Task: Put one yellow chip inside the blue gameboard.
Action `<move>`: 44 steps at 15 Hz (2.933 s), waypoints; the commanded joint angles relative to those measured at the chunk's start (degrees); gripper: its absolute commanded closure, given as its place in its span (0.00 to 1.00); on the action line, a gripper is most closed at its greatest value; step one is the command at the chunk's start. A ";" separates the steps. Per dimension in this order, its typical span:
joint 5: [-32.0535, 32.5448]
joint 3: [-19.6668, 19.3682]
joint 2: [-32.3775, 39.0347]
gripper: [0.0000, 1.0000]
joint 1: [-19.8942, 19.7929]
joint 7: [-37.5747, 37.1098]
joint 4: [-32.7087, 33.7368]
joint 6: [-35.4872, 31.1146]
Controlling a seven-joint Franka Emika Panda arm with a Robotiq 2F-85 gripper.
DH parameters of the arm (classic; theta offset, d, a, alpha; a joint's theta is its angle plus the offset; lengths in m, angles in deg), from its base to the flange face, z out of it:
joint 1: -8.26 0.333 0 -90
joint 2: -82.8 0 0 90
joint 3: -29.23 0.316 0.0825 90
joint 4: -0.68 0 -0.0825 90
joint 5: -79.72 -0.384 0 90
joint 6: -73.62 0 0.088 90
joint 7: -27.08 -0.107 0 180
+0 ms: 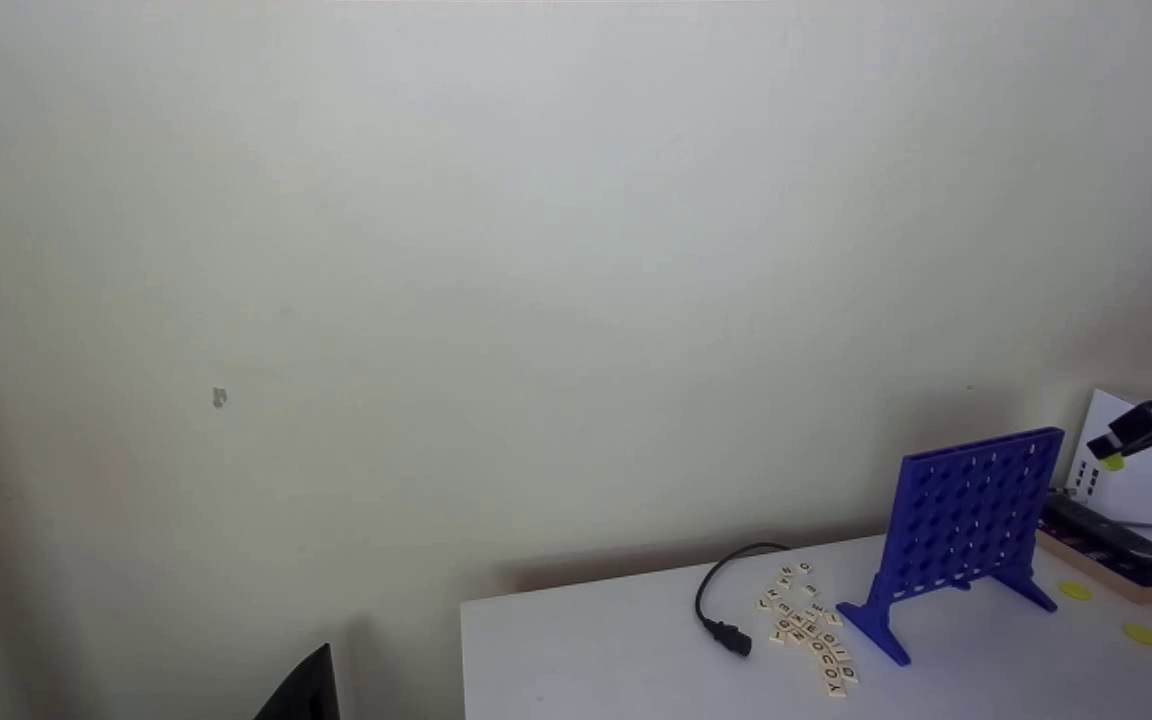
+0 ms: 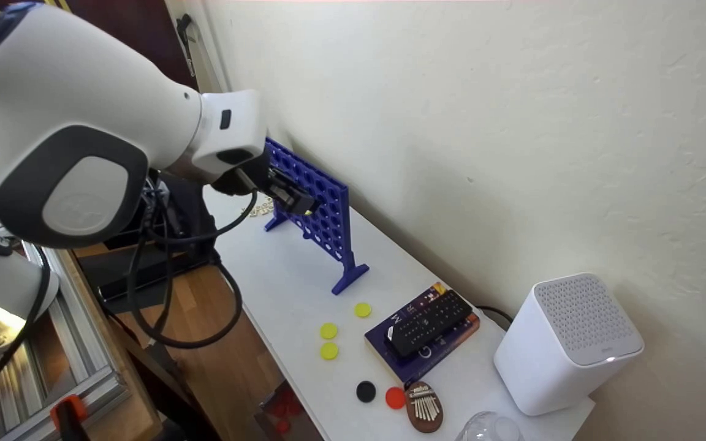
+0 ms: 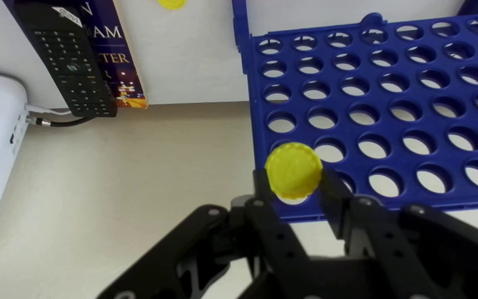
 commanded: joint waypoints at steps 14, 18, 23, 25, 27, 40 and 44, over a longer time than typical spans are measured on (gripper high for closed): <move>18.49 0.19 8.40 0.90 -6.31 -3.99 7.13 -7.96; 18.34 0.13 9.21 0.90 -5.90 -4.40 7.80 -10.31; 17.96 0.14 10.32 0.90 -5.44 -3.80 8.18 -11.93; 17.63 0.14 11.06 0.90 -5.21 -3.43 8.43 -12.41; 17.37 0.23 11.86 0.90 -4.98 -3.25 8.92 -12.61; 16.87 0.32 16.30 0.90 -3.85 -1.81 10.96 -12.90; 15.98 0.17 17.13 0.90 -3.59 -0.50 10.97 -13.05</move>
